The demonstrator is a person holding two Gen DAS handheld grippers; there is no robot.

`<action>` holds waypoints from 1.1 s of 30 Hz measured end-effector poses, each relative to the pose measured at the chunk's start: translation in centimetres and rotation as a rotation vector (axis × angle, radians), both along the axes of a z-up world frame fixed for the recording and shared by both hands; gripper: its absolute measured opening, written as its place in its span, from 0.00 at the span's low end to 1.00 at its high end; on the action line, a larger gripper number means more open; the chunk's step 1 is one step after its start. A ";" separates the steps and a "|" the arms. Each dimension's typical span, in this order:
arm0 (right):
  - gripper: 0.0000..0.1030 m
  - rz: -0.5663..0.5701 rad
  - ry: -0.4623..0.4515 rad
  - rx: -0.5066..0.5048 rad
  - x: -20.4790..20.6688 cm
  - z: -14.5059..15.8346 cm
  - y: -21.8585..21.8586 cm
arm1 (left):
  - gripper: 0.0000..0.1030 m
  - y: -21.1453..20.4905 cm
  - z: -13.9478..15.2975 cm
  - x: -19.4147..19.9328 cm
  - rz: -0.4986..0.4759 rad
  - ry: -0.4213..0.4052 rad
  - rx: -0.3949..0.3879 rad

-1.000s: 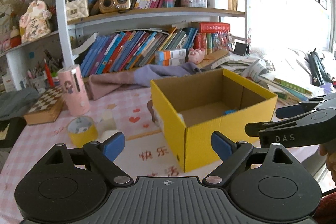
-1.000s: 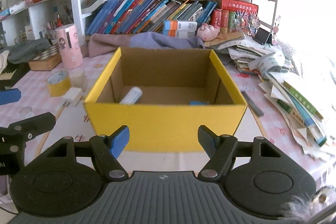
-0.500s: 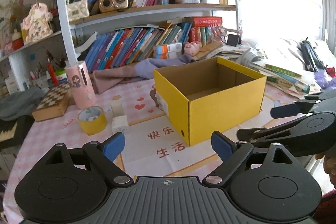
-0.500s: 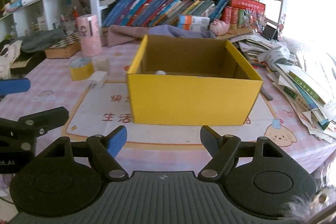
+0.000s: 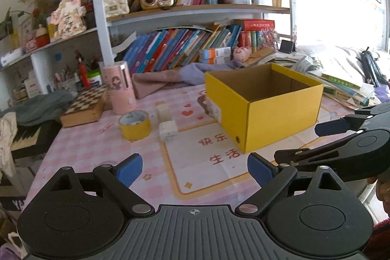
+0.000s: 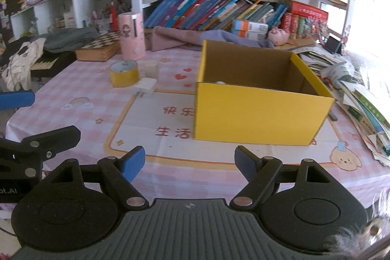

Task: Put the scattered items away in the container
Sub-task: 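Lift both tools out of the box and move back toward the table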

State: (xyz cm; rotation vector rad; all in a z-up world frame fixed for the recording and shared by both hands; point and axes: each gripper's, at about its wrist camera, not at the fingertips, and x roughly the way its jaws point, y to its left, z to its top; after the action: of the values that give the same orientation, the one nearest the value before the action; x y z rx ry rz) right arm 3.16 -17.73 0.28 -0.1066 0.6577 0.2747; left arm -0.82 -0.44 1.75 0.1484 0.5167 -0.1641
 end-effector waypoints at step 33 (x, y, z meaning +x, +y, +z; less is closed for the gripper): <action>0.71 0.179 0.075 -0.055 5.5 -1.6 7.3 | 0.94 6.4 -1.9 4.3 0.203 0.094 -0.027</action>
State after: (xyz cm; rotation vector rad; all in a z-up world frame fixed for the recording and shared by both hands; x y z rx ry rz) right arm 8.63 -10.42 -1.35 -0.2096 0.7318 0.4345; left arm 3.47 5.94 -0.14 0.0615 0.6193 0.0201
